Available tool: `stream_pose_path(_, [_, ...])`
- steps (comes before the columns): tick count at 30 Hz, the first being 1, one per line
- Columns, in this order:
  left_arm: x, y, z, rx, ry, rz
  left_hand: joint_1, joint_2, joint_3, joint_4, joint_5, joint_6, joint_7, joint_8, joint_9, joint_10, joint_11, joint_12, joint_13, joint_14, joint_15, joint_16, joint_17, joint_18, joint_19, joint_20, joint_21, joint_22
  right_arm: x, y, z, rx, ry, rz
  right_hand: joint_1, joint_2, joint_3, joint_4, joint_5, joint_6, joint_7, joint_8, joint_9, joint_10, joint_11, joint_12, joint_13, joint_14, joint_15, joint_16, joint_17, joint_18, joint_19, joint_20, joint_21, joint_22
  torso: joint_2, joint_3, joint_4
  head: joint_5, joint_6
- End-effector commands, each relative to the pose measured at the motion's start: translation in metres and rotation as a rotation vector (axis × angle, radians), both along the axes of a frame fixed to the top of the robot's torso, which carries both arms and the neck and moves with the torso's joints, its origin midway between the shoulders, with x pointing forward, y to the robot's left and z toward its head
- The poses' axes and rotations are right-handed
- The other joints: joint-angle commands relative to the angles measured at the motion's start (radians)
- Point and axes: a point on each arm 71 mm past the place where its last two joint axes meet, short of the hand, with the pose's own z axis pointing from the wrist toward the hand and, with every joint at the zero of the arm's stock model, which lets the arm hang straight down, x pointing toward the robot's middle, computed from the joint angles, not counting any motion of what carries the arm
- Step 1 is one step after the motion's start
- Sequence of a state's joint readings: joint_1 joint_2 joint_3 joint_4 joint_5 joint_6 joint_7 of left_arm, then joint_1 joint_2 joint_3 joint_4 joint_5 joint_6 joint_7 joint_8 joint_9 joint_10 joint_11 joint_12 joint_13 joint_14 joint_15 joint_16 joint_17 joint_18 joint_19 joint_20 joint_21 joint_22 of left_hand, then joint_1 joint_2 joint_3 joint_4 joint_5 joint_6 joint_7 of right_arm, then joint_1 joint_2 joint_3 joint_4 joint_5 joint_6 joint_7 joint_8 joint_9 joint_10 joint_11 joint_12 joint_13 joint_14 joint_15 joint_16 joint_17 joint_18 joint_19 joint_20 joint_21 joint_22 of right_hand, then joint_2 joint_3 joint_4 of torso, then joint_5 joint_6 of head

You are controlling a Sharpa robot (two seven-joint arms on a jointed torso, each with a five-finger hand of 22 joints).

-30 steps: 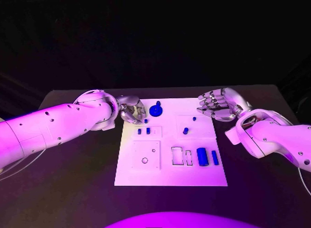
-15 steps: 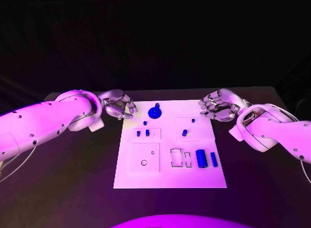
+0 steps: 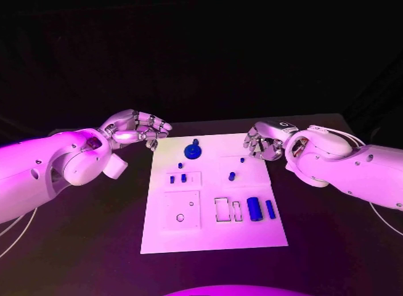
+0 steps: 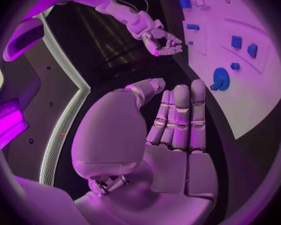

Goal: Assemble the parts on the task board

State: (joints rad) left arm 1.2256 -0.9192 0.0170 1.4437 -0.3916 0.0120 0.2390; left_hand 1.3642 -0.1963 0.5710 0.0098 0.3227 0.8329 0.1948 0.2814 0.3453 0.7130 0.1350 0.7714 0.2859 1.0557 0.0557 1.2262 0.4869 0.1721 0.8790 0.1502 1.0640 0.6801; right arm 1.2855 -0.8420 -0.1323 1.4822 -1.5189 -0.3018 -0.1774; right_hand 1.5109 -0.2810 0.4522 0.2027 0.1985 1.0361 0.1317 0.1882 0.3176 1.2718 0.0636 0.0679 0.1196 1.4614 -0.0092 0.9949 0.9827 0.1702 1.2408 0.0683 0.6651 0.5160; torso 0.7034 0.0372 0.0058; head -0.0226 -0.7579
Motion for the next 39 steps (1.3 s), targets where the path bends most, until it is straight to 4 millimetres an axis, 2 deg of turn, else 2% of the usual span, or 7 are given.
stream_pose_path(1, [-0.003, -0.001, 0.006, -0.158, 0.021, 0.024, -0.011, -0.003, -0.008, -0.001, -0.006, -0.002, 0.004, 0.007, 0.001, -0.009, 0.003, -0.007, -0.004, 0.0, 0.005, -0.006, -0.002, 0.013, -0.001, 0.004, -0.007, -0.002, 0.002, 0.004, -0.003, -0.149, -0.023, 0.003, -0.022, -0.004, 0.017, 0.009, -0.029, -0.012, 0.0, -0.005, 0.013, -0.018, 0.003, -0.004, -0.001, 0.038, 0.001, 0.127, 0.108, -0.016, 0.034, 0.005, 0.109, 0.122, 0.001, -0.0007, 0.0008, -0.004, -0.002])
stream_pose_path(6, [-0.006, 0.0, 0.008, -0.177, 0.016, 0.031, -0.013, -0.005, -0.01, -0.001, -0.006, -0.003, 0.005, 0.007, 0.001, -0.012, 0.004, -0.009, -0.006, 0.0, 0.006, -0.006, -0.003, 0.013, -0.001, 0.005, -0.009, -0.004, 0.002, 0.013, -0.007, -0.172, -0.012, 0.022, -0.04, -0.01, 0.023, 0.009, -0.039, -0.029, 0.002, -0.013, 0.031, -0.054, 0.012, -0.005, -0.014, 0.066, 0.006, 0.29, 0.252, -0.038, 0.085, 0.011, 0.262, 0.298, 0.0, -0.0012, -0.0001, -0.006, -0.002])
stream_pose_path(10, [-0.005, 0.002, 0.008, -0.19, 0.008, 0.048, -0.013, -0.006, -0.012, -0.002, -0.005, -0.01, 0.008, 0.005, 0.0, -0.012, 0.006, -0.01, -0.009, 0.001, 0.007, -0.005, -0.004, 0.013, 0.0, 0.006, -0.01, -0.006, 0.002, 0.02, -0.011, -0.18, -0.002, 0.036, -0.042, -0.01, 0.023, 0.007, -0.038, -0.031, 0.003, -0.015, 0.037, -0.059, 0.013, -0.005, -0.017, 0.07, 0.008, 0.323, 0.283, -0.044, 0.099, 0.013, 0.3, 0.342, 0.001, 0.001, -0.0033, -0.004, -0.003])
stream_pose_path(16, [-0.005, 0.004, 0.009, -0.198, 0.005, 0.06, -0.013, -0.006, -0.013, -0.002, -0.005, -0.01, 0.009, 0.005, 0.0, -0.012, 0.006, -0.01, -0.009, 0.001, 0.007, -0.004, -0.004, 0.013, 0.0, 0.006, -0.01, -0.006, 0.0, 0.025, -0.015, -0.19, 0.02, 0.051, -0.043, -0.009, 0.026, 0.004, -0.036, -0.028, 0.003, -0.013, 0.044, -0.055, 0.013, -0.002, -0.018, 0.071, 0.008, 0.346, 0.302, -0.054, 0.121, 0.014, 0.359, 0.41, 0.0, 0.0, 0.0, -0.005, -0.006])
stream_pose_path(33, [-0.004, 0.007, 0.008, -0.192, 0.011, 0.065, -0.013, -0.006, -0.014, -0.002, -0.005, -0.012, 0.01, 0.005, 0.0, -0.012, 0.007, -0.011, -0.011, 0.003, 0.008, -0.003, -0.003, 0.013, 0.002, 0.006, -0.011, -0.006, -0.001, 0.033, -0.024, -0.193, 0.027, 0.06, -0.047, -0.004, 0.038, 0.0, -0.011, -0.019, 0.004, -0.01, 0.056, -0.054, 0.013, -0.002, -0.022, 0.07, 0.009, 0.364, 0.312, -0.065, 0.139, 0.015, 0.423, 0.485, 0.0, 0.0025, -0.0014, -0.001, -0.011])
stream_pose_path(36, [-0.004, 0.007, 0.008, -0.189, 0.011, 0.065, -0.013, -0.006, -0.015, -0.002, -0.005, -0.014, 0.011, 0.005, 0.0, -0.013, 0.008, -0.011, -0.012, 0.004, 0.008, -0.002, -0.003, 0.013, 0.002, 0.007, -0.011, -0.007, -0.002, 0.035, -0.025, -0.175, 0.024, 0.064, -0.061, 0.004, 0.051, 0.011, -0.026, -0.007, 0.002, -0.002, 0.067, -0.037, 0.01, 0.001, -0.021, 0.068, 0.007, 0.37, 0.312, -0.091, 0.19, 0.014, 0.555, 0.638, 0.001, 0.0019, -0.0015, -0.001, -0.012])
stream_pose_path(39, [-0.004, 0.008, 0.008, -0.188, 0.012, 0.065, -0.013, -0.006, -0.015, -0.002, -0.005, -0.018, 0.012, 0.003, -0.001, -0.013, 0.009, -0.012, -0.013, 0.004, 0.009, -0.001, -0.004, 0.013, 0.003, 0.008, -0.011, -0.007, -0.002, 0.036, -0.026, -0.161, 0.025, 0.069, -0.063, 0.009, 0.059, 0.013, -0.029, -0.001, 0.0, 0.001, 0.072, -0.03, 0.009, 0.001, -0.02, 0.068, 0.005, 0.372, 0.311, -0.097, 0.2, 0.013, 0.586, 0.674, 0.0, 0.0019, -0.0018, 0.0, -0.014])
